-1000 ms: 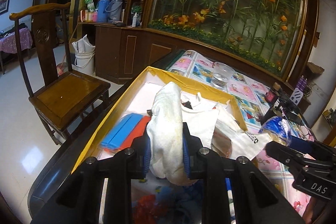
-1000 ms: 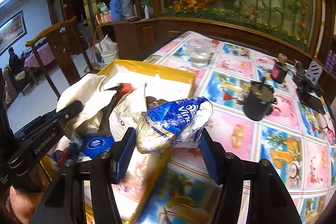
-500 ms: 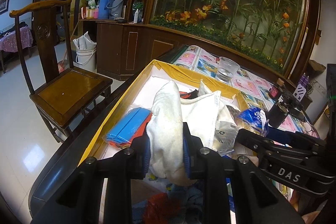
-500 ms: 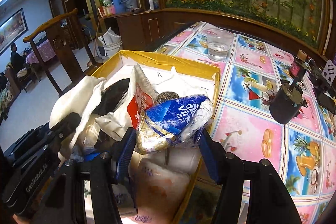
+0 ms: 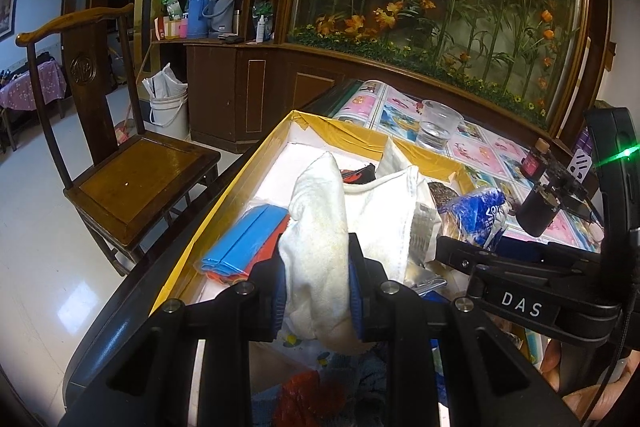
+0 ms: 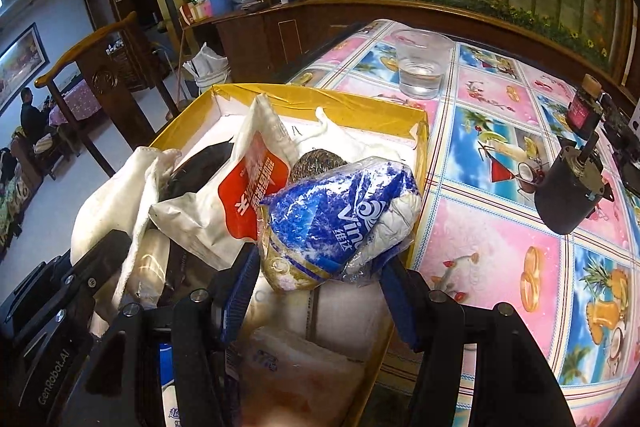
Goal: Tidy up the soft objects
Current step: 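Carry the white cloth and blue-wrapped roll over the yellow tray with both grippers, then lower the cloth and roll into the tray and open both grippers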
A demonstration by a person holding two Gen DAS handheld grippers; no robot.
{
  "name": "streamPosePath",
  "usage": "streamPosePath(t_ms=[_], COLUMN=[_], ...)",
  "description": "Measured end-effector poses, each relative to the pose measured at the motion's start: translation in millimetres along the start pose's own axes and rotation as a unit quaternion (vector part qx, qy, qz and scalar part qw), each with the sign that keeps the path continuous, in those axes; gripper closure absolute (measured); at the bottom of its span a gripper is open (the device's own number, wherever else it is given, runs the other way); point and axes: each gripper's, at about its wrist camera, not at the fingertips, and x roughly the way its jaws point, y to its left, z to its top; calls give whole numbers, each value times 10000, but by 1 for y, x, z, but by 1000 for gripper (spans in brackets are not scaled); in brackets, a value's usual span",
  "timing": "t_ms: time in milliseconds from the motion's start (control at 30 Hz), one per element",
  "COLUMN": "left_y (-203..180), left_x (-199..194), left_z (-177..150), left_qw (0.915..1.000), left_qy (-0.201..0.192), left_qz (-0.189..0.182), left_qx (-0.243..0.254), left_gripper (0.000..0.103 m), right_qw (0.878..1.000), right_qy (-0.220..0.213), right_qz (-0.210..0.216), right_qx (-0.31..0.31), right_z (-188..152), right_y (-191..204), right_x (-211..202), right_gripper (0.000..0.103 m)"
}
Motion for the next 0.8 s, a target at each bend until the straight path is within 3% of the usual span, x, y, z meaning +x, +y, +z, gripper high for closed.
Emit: streamPosePath(t_ms=[800], left_y=[-13], left_x=[-7], left_z=[-3], left_qw=[9996], left_qy=[-101], left_qz=[149], left_qx=[237], left_gripper=[77], right_qw=[9995], right_qy=[-8], right_qz=[-23], right_qx=[-305], right_z=[-14], right_y=[11], right_x=[-12], right_gripper=[38])
